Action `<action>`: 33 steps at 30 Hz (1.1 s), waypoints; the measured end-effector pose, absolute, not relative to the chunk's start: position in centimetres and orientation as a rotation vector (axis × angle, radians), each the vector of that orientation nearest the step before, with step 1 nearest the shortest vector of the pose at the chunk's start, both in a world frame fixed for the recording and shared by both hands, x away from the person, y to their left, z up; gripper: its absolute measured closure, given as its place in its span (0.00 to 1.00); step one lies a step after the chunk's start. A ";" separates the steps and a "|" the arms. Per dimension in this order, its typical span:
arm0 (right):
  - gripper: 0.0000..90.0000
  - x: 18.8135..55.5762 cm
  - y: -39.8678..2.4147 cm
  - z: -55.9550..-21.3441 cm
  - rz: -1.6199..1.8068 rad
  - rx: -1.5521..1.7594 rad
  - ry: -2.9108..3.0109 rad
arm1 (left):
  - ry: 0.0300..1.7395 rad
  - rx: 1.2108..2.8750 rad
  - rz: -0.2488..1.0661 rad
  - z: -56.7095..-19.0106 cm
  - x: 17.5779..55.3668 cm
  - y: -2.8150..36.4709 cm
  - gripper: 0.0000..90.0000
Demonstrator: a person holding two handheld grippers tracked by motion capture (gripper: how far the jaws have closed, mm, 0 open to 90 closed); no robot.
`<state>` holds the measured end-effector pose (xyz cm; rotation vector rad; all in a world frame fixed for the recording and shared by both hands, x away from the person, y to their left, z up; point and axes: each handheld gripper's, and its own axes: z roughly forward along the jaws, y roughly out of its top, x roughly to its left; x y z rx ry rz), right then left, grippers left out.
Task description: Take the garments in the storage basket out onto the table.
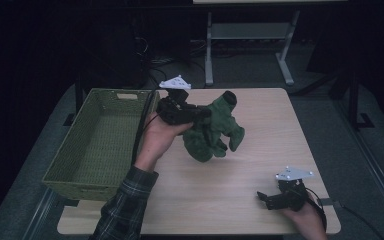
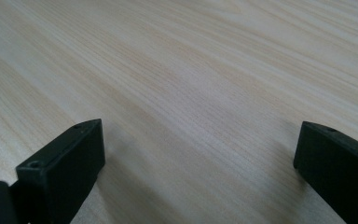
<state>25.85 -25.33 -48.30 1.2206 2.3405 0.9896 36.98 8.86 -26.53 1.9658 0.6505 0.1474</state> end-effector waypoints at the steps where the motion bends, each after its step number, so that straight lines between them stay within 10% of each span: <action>1: 0.02 25.9 -25.3 -48.3 0.988 1.220 2.341 | 0.647 1.968 0.138 -26.9 37.0 8.5 0.96; 33: 0.02 25.9 -25.3 -48.3 0.989 1.221 2.341 | 0.760 2.111 -0.024 -41.9 37.2 0.9 0.95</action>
